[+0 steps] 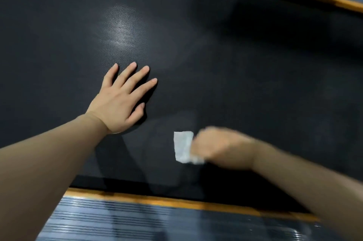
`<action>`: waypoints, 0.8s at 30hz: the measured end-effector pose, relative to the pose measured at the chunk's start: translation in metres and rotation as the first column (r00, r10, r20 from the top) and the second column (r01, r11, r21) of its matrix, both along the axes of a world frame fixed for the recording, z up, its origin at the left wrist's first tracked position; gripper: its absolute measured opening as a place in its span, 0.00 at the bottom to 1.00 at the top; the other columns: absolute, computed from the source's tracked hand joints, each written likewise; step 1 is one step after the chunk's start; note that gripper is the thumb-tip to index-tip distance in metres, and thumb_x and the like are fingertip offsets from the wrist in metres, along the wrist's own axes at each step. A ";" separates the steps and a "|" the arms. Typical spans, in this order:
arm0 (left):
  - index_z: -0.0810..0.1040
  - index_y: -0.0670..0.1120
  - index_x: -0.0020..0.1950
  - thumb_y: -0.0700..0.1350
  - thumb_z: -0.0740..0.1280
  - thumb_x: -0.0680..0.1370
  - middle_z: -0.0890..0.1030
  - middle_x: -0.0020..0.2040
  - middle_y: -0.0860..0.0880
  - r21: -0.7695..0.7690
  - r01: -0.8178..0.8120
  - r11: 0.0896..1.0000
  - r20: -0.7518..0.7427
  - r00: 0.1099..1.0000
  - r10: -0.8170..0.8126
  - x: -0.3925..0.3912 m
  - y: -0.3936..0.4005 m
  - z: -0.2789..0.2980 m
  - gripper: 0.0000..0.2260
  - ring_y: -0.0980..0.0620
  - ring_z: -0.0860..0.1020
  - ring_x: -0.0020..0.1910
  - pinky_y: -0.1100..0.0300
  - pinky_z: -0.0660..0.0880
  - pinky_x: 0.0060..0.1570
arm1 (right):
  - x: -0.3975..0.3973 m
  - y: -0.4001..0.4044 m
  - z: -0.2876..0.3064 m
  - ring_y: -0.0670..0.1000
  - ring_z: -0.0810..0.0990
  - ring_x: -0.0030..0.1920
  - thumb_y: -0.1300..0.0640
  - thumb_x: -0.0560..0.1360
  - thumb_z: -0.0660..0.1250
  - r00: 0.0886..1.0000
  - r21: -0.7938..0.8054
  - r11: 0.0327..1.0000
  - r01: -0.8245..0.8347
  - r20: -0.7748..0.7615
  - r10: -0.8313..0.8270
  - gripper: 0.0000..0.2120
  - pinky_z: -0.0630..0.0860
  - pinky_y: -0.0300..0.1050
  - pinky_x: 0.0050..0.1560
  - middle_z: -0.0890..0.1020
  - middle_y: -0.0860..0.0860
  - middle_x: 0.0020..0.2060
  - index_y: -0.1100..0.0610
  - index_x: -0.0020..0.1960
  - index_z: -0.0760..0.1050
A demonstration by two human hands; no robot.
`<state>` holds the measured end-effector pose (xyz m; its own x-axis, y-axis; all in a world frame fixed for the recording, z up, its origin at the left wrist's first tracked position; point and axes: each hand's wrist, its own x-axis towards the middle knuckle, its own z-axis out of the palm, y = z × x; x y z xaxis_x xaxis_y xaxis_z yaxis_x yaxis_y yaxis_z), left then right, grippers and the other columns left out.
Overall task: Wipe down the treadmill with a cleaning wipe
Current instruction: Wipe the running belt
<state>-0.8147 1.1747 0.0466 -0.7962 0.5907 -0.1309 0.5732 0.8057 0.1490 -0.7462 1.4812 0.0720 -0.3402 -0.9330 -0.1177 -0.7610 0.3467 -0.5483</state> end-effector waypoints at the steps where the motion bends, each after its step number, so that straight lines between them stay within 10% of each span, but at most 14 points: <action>1: 0.65 0.48 0.78 0.53 0.54 0.77 0.63 0.78 0.43 0.001 0.000 1.000 -0.003 1.000 0.000 0.000 0.000 0.000 0.28 0.36 0.59 0.77 0.34 0.50 0.74 | -0.042 0.000 -0.003 0.59 0.79 0.40 0.59 0.75 0.63 0.991 -0.044 0.994 0.102 -0.087 -0.106 0.06 0.77 0.51 0.41 0.81 0.56 0.40 0.57 0.44 0.79; 3: 0.65 0.48 0.78 0.53 0.54 0.77 0.63 0.78 0.42 -0.001 0.004 1.000 -0.009 1.000 -0.004 -0.002 0.000 0.001 0.28 0.36 0.59 0.77 0.34 0.50 0.74 | -0.137 0.002 -0.008 0.63 0.80 0.44 0.59 0.74 0.61 0.865 -0.141 0.899 0.415 -0.246 -0.438 0.10 0.76 0.53 0.47 0.81 0.61 0.43 0.62 0.46 0.80; 6: 0.65 0.48 0.78 0.53 0.55 0.77 0.63 0.78 0.42 -0.009 0.014 1.000 0.001 1.000 -0.014 0.000 0.000 0.002 0.28 0.36 0.60 0.77 0.34 0.51 0.74 | -0.238 0.008 -0.007 0.60 0.78 0.53 0.60 0.77 0.58 0.366 -0.130 0.411 0.902 -0.276 -0.889 0.12 0.68 0.42 0.49 0.79 0.59 0.53 0.58 0.53 0.78; 7: 0.65 0.48 0.78 0.53 0.55 0.77 0.63 0.78 0.42 -0.018 0.016 1.000 -0.002 1.000 -0.016 0.000 -0.001 0.002 0.28 0.35 0.60 0.76 0.34 0.51 0.74 | -0.249 0.002 -0.009 0.57 0.78 0.54 0.60 0.77 0.57 0.185 -0.109 0.219 0.970 -0.261 -0.948 0.12 0.66 0.40 0.48 0.78 0.58 0.55 0.57 0.54 0.78; 9: 0.65 0.48 0.78 0.53 0.55 0.77 0.63 0.78 0.41 -0.029 0.027 0.999 -0.002 1.000 -0.028 -0.001 -0.001 0.002 0.28 0.35 0.60 0.76 0.34 0.51 0.74 | -0.235 -0.022 -0.010 0.55 0.77 0.52 0.61 0.77 0.57 0.091 -0.140 0.125 0.982 -0.225 -0.970 0.13 0.65 0.38 0.46 0.77 0.58 0.55 0.60 0.55 0.77; 16: 0.64 0.48 0.78 0.50 0.55 0.77 0.62 0.78 0.41 -0.044 0.037 0.998 0.023 0.999 -0.036 -0.001 0.000 0.004 0.27 0.35 0.59 0.76 0.33 0.50 0.74 | 0.051 -0.056 0.010 0.59 0.78 0.44 0.65 0.75 0.63 0.788 0.021 0.803 0.595 0.183 -0.588 0.08 0.78 0.56 0.43 0.79 0.57 0.46 0.59 0.51 0.79; 24: 0.65 0.47 0.78 0.50 0.56 0.76 0.63 0.78 0.41 -0.054 0.032 0.998 0.002 0.999 -0.032 -0.002 0.000 0.004 0.28 0.36 0.60 0.76 0.33 0.53 0.73 | -0.009 -0.039 0.005 0.52 0.76 0.40 0.56 0.76 0.58 0.975 0.017 0.984 0.175 0.138 -0.176 0.07 0.75 0.45 0.38 0.76 0.49 0.41 0.51 0.44 0.74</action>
